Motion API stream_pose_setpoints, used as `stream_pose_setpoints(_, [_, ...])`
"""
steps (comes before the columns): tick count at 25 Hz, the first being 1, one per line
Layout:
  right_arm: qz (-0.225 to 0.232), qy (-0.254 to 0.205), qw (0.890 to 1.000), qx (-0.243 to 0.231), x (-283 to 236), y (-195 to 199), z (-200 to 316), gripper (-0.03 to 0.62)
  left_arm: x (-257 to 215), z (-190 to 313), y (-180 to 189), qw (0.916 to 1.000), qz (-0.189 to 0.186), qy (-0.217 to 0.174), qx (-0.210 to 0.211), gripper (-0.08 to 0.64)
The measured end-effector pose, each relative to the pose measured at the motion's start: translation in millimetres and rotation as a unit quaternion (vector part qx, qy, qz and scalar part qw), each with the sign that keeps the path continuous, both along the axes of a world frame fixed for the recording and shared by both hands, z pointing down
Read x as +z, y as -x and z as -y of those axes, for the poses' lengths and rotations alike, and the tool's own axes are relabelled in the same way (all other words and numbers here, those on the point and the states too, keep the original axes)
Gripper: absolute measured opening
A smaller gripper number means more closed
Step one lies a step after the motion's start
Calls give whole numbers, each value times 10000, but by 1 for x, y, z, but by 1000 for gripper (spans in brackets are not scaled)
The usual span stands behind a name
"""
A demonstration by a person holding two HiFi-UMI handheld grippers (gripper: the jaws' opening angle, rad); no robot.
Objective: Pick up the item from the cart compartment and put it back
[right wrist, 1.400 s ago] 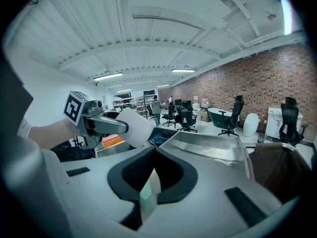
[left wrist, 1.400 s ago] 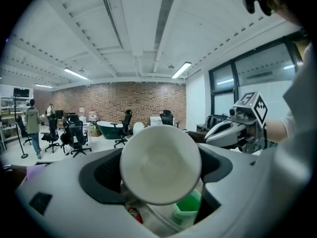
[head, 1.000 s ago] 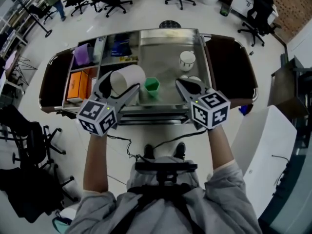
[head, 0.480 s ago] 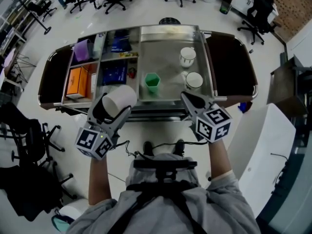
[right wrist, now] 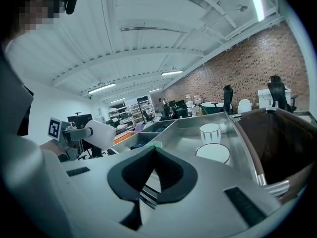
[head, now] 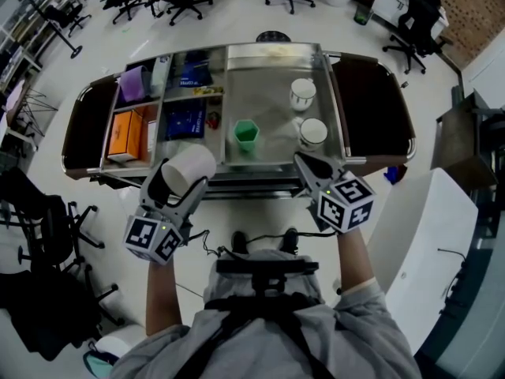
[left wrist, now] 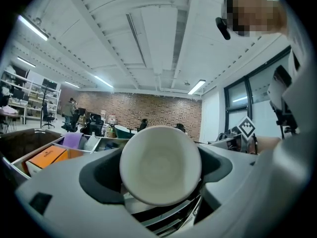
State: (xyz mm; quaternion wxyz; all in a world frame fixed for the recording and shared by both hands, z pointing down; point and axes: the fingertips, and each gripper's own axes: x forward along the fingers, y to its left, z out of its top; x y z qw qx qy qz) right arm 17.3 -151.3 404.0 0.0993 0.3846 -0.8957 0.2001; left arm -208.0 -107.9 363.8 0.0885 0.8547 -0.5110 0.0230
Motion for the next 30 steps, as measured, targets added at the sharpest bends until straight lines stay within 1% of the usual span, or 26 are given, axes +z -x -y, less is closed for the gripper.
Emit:
stream_pose_setpoints(7, [-3,2,10000,11,1,-1,-2,9,4,-4,1,10000,-23,82,-8,434])
stream_pose_setpoints(18, [-39,30,10000,5,5,-3,-2,9,1,-4,-2,9999,-27,106,42,434])
stream_pose_setpoints(30, [-122,-59,9999,-17,-2,-1,11,9,-5,17,-3,9998,18,153,136,434])
